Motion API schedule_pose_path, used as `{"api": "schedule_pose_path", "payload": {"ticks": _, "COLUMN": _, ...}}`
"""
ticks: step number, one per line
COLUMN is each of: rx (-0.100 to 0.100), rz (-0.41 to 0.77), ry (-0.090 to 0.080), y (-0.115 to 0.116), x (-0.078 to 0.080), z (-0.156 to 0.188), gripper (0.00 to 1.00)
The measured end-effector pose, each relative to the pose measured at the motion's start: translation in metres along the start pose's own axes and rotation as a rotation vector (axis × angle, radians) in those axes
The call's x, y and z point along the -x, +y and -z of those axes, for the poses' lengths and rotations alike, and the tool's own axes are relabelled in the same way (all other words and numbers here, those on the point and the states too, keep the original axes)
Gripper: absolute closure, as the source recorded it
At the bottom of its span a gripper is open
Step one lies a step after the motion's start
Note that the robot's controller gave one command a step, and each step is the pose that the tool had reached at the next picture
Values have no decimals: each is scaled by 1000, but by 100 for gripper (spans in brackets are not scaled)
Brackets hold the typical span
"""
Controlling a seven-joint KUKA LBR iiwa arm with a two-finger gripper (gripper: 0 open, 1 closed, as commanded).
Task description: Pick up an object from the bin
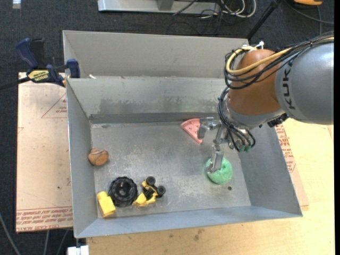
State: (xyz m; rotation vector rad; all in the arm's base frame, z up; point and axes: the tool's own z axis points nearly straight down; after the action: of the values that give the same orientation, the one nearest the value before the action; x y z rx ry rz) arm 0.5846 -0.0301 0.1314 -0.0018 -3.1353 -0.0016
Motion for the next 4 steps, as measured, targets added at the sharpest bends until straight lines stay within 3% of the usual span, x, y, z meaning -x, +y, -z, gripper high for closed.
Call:
{"api": "schedule_pose_path", "payload": {"ticks": 1, "rx": 0, "rz": 1, "ry": -7, "y": 0, "x": 2, "z": 5, "gripper": 0}}
{"api": "schedule_pose_path", "payload": {"ticks": 2, "rx": 1, "rz": -51, "ry": -11, "y": -26, "x": -8, "z": -21, "gripper": 0}}
{"api": "schedule_pose_path", "payload": {"ticks": 3, "rx": -1, "rz": 6, "ry": -7, "y": -46, "x": -30, "z": -41, "gripper": 0}}
{"api": "schedule_pose_path", "payload": {"ticks": 4, "rx": 0, "rz": -9, "ry": -9, "y": -67, "x": 2, "z": -62, "gripper": 100}}
